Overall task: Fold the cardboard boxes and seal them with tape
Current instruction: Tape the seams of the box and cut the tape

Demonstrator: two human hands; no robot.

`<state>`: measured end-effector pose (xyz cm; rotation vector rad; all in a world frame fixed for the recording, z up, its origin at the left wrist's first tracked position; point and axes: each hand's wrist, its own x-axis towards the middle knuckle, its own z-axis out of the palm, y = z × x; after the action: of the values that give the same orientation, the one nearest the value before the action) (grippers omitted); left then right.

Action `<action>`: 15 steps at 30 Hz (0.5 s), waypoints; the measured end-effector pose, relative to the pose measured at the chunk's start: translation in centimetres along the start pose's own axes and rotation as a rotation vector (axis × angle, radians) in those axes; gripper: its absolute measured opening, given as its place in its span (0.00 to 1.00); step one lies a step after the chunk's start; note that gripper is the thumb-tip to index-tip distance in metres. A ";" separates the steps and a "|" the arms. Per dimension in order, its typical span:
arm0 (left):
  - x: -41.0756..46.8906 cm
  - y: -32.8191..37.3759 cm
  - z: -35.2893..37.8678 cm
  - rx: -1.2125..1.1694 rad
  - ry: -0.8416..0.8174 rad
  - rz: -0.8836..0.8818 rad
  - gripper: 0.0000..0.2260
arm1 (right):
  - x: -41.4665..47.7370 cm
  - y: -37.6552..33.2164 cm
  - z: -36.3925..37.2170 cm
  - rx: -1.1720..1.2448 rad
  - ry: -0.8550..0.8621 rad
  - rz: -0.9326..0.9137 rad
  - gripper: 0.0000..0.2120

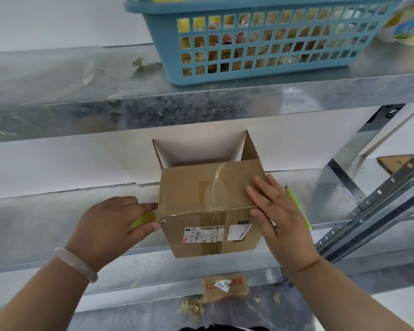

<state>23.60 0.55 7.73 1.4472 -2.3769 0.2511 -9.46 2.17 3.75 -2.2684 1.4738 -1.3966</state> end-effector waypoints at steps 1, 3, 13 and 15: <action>0.0 0.0 0.1 -0.004 0.004 0.000 0.27 | 0.1 0.8 -0.2 -0.072 -0.017 -0.084 0.18; 0.2 0.0 0.1 -0.022 0.004 -0.001 0.26 | 0.4 2.0 -1.0 -0.222 -0.095 -0.195 0.20; 0.5 -0.6 0.0 -0.073 0.029 0.022 0.29 | 4.6 -7.9 3.8 -0.441 -0.375 -0.338 0.25; 0.5 -0.7 0.1 -0.085 0.043 0.035 0.30 | 4.8 -7.8 5.2 -0.470 -0.422 -0.379 0.22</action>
<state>24.01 -0.20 7.78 1.3496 -2.3505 0.1852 0.13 0.69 7.85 -3.0109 1.3824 -0.5820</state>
